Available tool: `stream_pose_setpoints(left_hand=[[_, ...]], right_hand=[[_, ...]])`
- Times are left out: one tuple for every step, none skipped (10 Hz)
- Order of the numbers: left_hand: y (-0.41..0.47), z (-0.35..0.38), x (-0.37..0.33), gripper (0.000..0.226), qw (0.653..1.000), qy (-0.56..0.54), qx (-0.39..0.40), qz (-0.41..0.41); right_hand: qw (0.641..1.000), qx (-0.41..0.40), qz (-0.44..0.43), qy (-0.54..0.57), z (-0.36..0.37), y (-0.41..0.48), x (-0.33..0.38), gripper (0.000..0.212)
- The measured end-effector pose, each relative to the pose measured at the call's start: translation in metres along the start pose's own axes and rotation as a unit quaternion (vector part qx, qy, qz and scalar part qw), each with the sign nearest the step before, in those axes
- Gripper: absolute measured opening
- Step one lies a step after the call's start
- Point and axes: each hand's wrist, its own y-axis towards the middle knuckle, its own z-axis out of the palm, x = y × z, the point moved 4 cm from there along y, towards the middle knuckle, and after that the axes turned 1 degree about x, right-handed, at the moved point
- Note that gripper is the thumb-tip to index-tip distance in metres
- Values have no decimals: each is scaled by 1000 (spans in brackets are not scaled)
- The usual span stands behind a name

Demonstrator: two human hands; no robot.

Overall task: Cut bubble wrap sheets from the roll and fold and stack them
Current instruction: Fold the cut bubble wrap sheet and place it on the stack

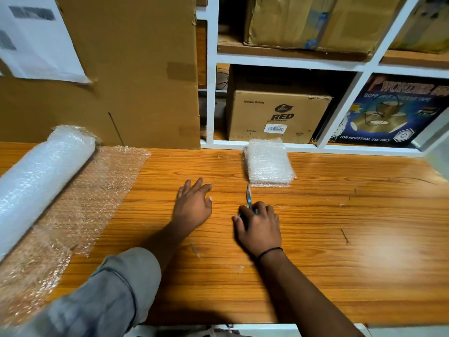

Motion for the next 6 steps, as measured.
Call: stream_pose_setpoints(left_hand=[[-4,6,-7,49,1000,7,11,4],[-6,7,-9,49,1000,11,13,-2],[-10,7,-9,50,1000,15,15,-5],[-13,5,-8,51,1000,14,20,-8],[-23,3,-3,51,1000,18,11,-7],[-25,-2,-2,51,1000,13,-6,-10]], right_hand=[[1000,-9,0,-12,-1,-4,-3,32],[1000,-2,-1,-9,-2,-3,-2,33],[999,27,-20,-10,0,1,0,35],[999,33,-23,-7,-1,3,0,36],[1000,27,-11,0,-6,1,1,38],[1000,-1,-6,6,-12,5,3,40]])
